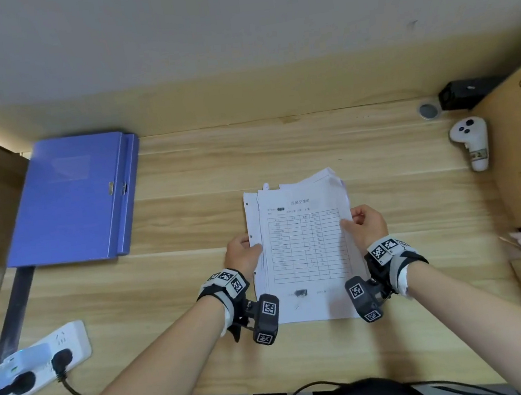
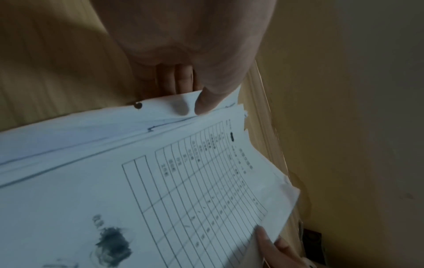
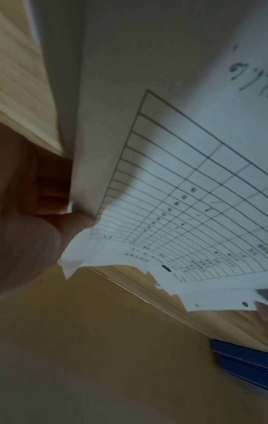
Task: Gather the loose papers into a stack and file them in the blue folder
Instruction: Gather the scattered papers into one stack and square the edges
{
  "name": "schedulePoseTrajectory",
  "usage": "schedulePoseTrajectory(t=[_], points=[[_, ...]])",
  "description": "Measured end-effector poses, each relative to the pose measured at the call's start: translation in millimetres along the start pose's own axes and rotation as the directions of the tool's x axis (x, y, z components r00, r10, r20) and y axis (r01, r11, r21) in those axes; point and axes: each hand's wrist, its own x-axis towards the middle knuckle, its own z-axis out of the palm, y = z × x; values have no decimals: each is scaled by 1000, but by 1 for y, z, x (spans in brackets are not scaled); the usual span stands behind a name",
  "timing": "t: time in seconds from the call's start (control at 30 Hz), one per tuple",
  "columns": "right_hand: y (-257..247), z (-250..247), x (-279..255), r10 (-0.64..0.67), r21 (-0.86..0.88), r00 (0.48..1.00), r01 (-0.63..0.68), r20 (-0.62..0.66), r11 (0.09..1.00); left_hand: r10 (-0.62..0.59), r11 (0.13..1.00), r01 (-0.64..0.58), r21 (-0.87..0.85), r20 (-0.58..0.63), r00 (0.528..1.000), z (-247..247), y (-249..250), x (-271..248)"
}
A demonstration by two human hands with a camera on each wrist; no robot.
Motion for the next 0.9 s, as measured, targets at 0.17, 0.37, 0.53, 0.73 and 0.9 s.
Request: schedulePoseTrajectory(t=[0.17, 0.37, 0.53, 0.73, 0.9], points=[[2, -10, 4, 6, 31, 998, -4, -63, 1000, 58, 998, -52, 40, -171, 984, -1, -1, 4], [3, -12, 4, 30, 50, 999, -29, -17, 998, 116, 992, -112, 56, -77, 990, 5, 4, 5], [1, -8, 2, 48, 93, 999, -48, -2, 995, 38, 994, -44, 101, 63, 997, 11, 7, 6], [-5, -9, -2, 71, 213, 993, -91, 96, 973, 33, 999, -34, 28, 53, 998, 9, 1, 14], [-5, -8, -5, 73, 236, 985, -109, 155, 966, 5, 997, -7, -74, -34, 999, 9, 0, 18]])
